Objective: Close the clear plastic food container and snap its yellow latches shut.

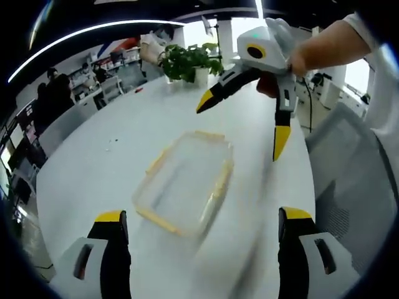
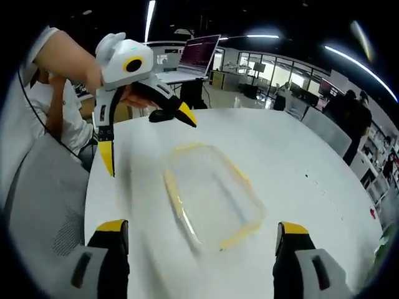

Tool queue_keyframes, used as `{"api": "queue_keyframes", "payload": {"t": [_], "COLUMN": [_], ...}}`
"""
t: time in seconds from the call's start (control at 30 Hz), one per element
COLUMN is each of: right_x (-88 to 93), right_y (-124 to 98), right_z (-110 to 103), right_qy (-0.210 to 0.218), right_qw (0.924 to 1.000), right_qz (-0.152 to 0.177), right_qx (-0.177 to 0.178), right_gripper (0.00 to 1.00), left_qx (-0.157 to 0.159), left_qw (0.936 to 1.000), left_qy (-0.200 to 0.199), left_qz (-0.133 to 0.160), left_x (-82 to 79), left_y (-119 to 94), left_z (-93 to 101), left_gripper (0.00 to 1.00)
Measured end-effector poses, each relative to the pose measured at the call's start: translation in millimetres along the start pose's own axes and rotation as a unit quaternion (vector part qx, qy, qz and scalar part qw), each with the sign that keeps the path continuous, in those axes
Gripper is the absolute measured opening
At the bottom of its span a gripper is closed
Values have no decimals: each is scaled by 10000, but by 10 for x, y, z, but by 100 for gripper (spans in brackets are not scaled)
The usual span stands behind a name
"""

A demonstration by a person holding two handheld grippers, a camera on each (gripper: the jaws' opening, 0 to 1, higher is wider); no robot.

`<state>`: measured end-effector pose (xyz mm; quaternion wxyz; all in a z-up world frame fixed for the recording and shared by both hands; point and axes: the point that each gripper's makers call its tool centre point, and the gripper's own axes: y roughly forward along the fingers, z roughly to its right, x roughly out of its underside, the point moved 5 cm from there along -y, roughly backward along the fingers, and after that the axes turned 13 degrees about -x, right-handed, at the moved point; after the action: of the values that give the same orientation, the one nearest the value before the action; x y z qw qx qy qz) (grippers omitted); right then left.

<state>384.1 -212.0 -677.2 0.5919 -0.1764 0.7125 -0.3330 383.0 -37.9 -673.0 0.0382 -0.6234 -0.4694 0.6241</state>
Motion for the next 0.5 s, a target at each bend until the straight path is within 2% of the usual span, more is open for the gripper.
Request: {"api": "queue_keyframes", "payload": {"t": [0.5], "right_x": [-1], "right_y": [-184], "right_z": [-211], "right_qy": [99], "right_qw": [9997], "right_qz": [204], "right_qx": [124], "right_gripper": [97], "left_qx": [-148], "left_qw": [9999], "left_qy": [-28], "left_qz": [73], "left_x": [-2], "left_y": [-231], "left_z": [144], "left_gripper": [99]}}
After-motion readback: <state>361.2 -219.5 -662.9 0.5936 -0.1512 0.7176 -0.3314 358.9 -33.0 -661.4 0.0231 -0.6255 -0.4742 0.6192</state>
